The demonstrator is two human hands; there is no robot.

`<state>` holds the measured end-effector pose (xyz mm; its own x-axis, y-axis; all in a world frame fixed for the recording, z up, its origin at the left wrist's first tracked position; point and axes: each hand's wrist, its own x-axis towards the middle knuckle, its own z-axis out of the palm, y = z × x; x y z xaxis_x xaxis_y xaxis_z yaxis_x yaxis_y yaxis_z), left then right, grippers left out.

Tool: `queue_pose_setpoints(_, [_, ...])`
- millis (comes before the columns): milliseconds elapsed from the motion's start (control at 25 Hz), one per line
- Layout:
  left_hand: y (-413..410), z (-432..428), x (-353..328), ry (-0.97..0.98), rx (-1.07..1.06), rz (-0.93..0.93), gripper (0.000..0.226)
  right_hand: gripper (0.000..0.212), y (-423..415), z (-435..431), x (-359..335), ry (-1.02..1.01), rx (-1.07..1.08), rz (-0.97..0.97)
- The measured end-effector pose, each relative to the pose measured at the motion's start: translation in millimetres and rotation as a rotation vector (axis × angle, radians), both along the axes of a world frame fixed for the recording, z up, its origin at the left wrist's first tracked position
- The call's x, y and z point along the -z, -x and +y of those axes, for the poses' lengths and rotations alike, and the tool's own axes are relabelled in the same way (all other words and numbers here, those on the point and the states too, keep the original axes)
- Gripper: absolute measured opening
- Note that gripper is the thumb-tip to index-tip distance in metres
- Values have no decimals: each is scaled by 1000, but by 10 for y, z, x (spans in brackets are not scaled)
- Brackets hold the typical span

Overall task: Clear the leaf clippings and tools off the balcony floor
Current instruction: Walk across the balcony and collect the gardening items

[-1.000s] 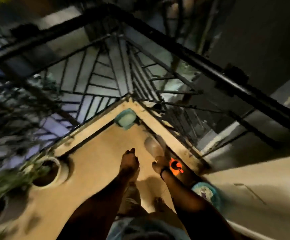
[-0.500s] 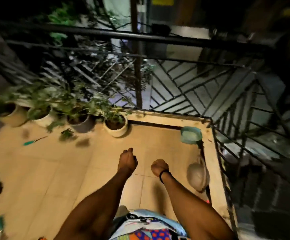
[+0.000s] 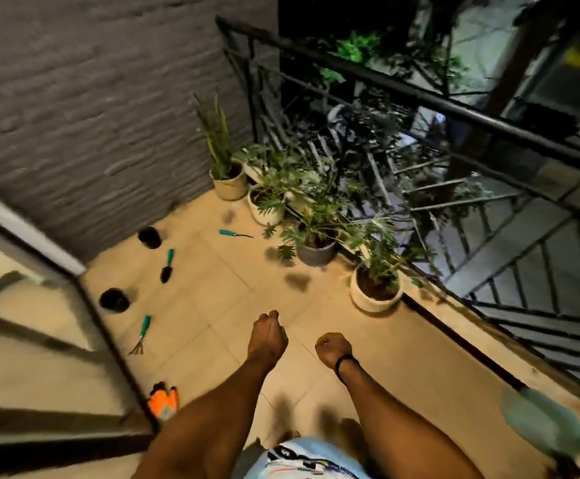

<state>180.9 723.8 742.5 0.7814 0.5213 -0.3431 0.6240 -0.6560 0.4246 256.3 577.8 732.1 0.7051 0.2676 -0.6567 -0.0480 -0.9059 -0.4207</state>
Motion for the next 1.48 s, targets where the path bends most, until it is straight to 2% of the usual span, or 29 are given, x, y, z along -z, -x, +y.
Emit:
queue_pose_setpoints(360, [-355, 943, 186, 28, -422, 43, 39, 26, -956, 1267, 285, 43, -400, 45])
queue_pose_setpoints(480, [-586, 1218, 159, 24, -570, 34, 39, 24, -1352, 1712, 312, 52, -491, 42])
queue_pose_setpoints(720, [-978, 1820, 321, 51, -731, 59, 42, 20, -1921, 2614, 419, 66, -599, 54])
queue_pose_setpoints(960, [-1628, 2974, 531, 113, -708, 103, 38, 33, -2491, 3729, 635, 113, -694, 15])
queue_pose_setpoints(1080, [-1990, 3672, 564, 103, -617, 75, 42, 34, -2831, 4353, 618, 126, -743, 29])
queue_pose_setpoints(1240, [-2386, 4471, 507, 119, -596, 77, 43, 31, -3222, 5097, 619, 119, -623, 57])
queue_pose_setpoints(1480, [-2791, 5552, 763, 157, -661, 131, 41, 47, -3683, 6290, 938, 132, -553, 158])
